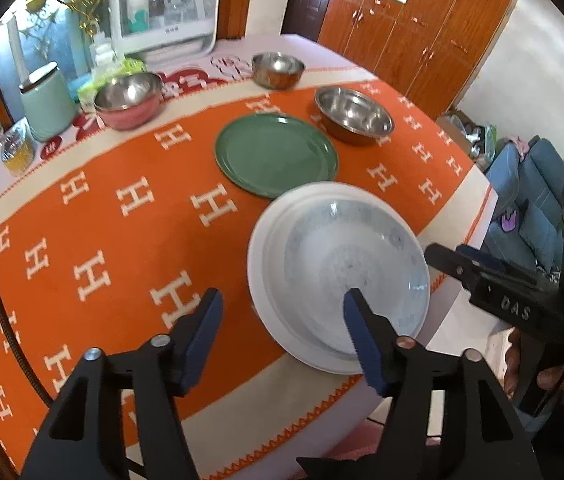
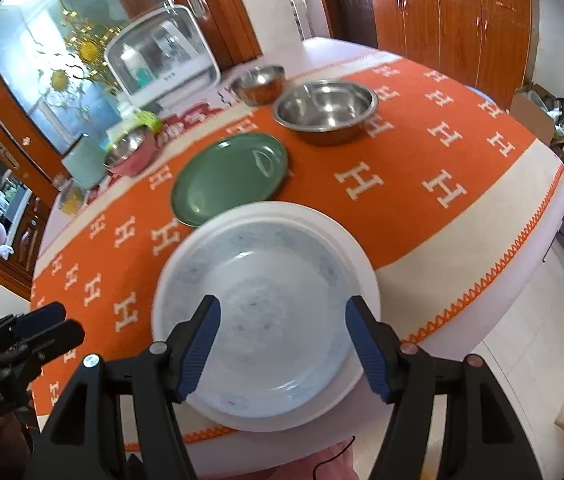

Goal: Organize plates and bowls

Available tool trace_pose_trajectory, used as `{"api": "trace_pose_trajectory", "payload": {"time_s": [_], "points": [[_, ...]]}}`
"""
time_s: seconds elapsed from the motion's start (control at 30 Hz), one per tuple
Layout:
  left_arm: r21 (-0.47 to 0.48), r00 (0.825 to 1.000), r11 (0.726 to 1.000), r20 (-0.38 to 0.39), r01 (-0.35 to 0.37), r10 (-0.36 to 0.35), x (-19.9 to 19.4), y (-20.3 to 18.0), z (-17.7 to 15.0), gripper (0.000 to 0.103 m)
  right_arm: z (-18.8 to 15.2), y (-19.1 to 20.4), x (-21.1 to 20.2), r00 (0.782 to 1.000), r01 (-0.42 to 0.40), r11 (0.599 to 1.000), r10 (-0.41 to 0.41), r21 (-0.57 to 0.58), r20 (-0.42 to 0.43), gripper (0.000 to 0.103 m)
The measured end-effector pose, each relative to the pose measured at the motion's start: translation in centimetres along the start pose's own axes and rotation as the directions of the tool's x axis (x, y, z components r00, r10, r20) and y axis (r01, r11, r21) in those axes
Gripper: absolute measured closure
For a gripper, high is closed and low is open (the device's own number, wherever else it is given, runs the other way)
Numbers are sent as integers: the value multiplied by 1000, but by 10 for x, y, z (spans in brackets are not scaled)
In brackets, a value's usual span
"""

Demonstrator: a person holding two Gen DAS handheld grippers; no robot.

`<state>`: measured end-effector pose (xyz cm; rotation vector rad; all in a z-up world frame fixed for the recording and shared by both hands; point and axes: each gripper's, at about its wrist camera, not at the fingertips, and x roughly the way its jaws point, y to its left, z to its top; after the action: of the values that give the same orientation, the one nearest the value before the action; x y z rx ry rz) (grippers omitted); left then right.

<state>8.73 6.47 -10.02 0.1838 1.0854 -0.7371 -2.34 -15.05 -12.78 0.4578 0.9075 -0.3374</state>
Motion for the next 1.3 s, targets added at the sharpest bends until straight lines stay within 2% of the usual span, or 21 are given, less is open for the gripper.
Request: {"api": "trace_pose_trajectory", "payload": {"time_s": [0.3,0.5,0.7,0.93,1.3], "points": [[-72,995,997,98,20,-13,-22,15,3,31,-7,16,-22,991,-27,998,34,-57,128,38],[-95,988,995,149,-34,48,-29,9,11,30,8,16,-24,983,-57,991,76,-120,168,38],[-147,979,987,180,-71,97,-26,-3,22,30,33,9,-25,975,-96,974,134,-206,178,38],[-204,967,973,206,-105,148,-17,-20,39,28,63,-6,-9,971,-146,948,192,-282,143,38],[-310,955,938,200,-152,221,14,-39,67,26,110,-22,17,961,-212,878,268,-428,74,38]]}}
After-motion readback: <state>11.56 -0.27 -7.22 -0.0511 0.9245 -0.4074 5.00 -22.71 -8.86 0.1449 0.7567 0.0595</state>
